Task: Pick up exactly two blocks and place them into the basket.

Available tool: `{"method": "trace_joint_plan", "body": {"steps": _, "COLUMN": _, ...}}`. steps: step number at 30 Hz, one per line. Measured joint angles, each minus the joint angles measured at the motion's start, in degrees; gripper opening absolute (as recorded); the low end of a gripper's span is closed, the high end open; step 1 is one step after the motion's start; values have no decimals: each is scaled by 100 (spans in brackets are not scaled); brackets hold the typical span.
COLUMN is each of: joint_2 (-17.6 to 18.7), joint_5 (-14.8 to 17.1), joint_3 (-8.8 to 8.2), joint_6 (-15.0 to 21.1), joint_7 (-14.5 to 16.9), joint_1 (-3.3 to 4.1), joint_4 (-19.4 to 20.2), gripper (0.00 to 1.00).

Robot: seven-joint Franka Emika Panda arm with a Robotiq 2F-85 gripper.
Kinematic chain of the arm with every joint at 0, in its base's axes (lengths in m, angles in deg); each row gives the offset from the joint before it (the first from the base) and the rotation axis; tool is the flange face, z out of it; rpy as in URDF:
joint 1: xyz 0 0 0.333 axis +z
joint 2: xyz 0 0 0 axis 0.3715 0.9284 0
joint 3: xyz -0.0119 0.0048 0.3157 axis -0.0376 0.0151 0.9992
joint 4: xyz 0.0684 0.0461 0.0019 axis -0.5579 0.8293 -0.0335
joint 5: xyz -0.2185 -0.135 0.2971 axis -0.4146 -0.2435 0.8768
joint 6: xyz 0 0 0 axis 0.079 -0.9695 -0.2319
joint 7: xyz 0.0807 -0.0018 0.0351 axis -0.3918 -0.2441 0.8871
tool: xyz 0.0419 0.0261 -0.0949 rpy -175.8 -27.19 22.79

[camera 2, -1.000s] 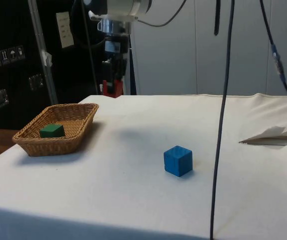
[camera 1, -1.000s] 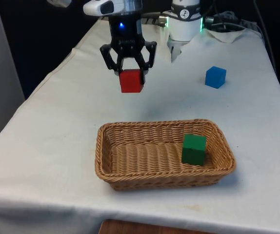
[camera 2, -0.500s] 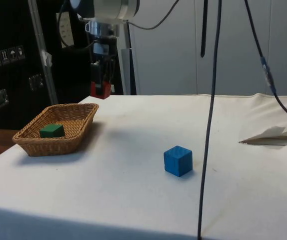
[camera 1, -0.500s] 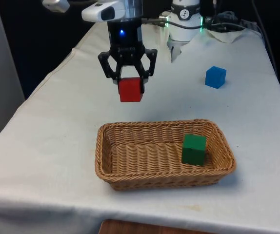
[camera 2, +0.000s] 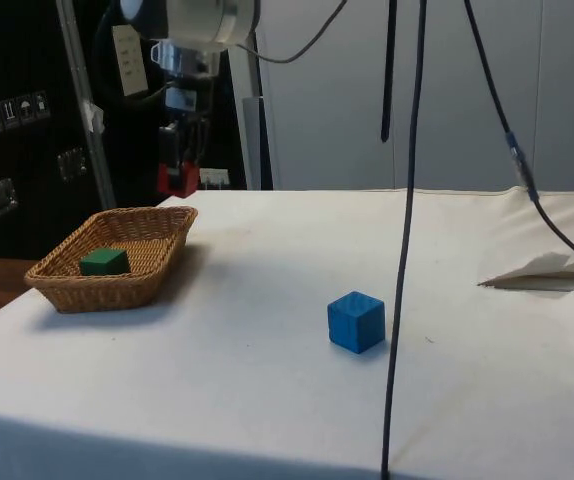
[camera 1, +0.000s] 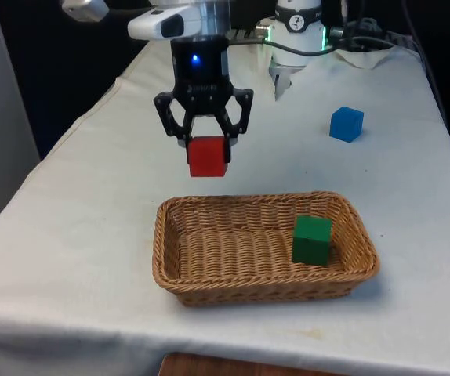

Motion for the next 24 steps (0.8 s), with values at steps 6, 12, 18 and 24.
{"method": "trace_joint_plan", "body": {"steps": 6, "joint_2": 166, "joint_5": 149, "joint_3": 0, "joint_6": 0, "joint_7": 11, "joint_1": -52, "joint_4": -223, "gripper": 0}}
{"method": "trace_joint_plan", "body": {"steps": 12, "joint_2": 384, "joint_5": 355, "joint_3": -6, "joint_6": 11, "joint_7": 40, "joint_1": -120, "joint_4": -493, "gripper": 0}}
{"method": "trace_joint_plan", "body": {"steps": 18, "joint_2": 596, "joint_5": 556, "joint_3": -11, "joint_6": 23, "joint_7": 74, "joint_1": -195, "joint_4": -756, "gripper": 0}}
{"method": "trace_joint_plan", "body": {"steps": 24, "joint_2": 877, "joint_5": 802, "joint_3": -11, "joint_6": 29, "joint_7": 138, "joint_1": -246, "joint_4": -980, "gripper": 0}}
